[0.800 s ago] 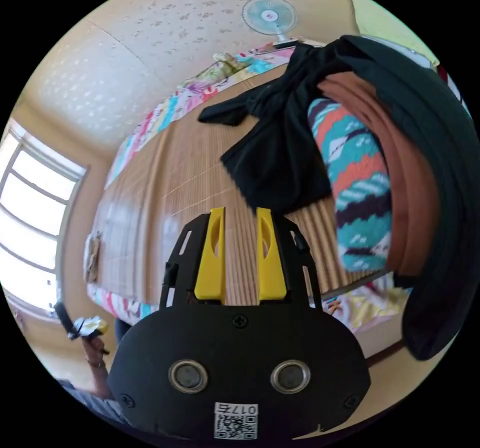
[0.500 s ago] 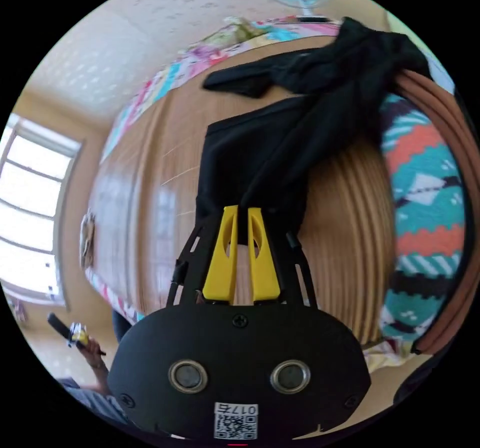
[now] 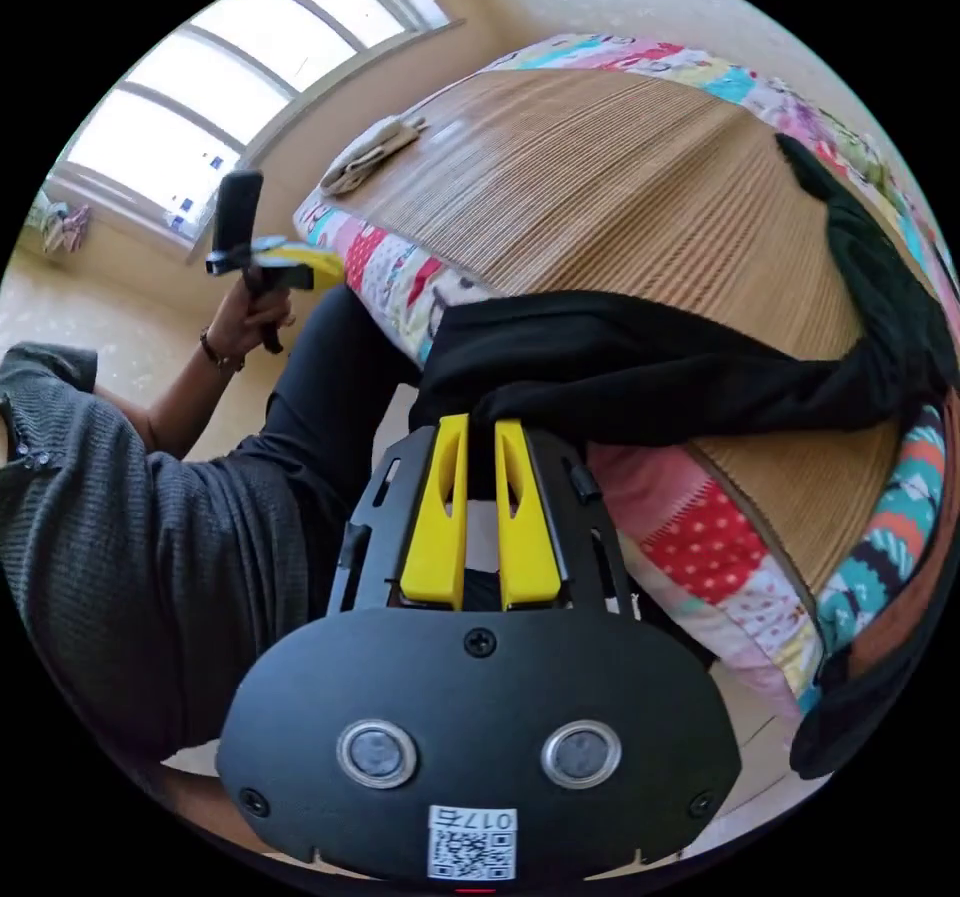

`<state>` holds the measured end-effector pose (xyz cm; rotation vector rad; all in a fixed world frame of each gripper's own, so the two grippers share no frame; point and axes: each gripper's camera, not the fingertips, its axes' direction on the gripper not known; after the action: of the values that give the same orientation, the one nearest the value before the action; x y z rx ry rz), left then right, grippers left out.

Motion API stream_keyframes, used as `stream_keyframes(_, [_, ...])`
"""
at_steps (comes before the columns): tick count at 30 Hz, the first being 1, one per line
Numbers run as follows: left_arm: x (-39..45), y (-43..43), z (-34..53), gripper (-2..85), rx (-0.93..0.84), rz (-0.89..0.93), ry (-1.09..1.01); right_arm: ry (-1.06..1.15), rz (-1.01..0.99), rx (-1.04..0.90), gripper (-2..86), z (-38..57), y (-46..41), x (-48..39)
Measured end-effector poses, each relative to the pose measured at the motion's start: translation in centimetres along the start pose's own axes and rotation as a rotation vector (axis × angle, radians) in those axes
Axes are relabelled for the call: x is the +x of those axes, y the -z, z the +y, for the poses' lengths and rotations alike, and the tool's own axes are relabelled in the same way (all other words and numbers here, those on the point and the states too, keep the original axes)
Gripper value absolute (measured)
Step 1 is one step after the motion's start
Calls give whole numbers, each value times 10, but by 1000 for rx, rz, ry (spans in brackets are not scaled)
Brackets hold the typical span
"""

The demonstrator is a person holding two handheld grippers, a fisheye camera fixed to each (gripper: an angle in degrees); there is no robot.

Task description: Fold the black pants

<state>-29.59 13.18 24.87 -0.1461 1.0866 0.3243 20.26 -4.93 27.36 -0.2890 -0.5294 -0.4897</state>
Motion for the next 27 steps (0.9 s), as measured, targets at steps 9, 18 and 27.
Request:
stream_keyframes(9, [-3, 18, 4, -10, 72, -87, 14, -482, 497, -99, 116, -110, -18, 270])
stream_keyframes(18, [-30, 41, -13, 43, 231, -107, 168, -253, 84, 165, 38, -112, -31, 119])
stream_keyframes(27, [-148, -1, -43, 131, 217, 143, 592, -103, -716, 49, 34, 45, -108, -38])
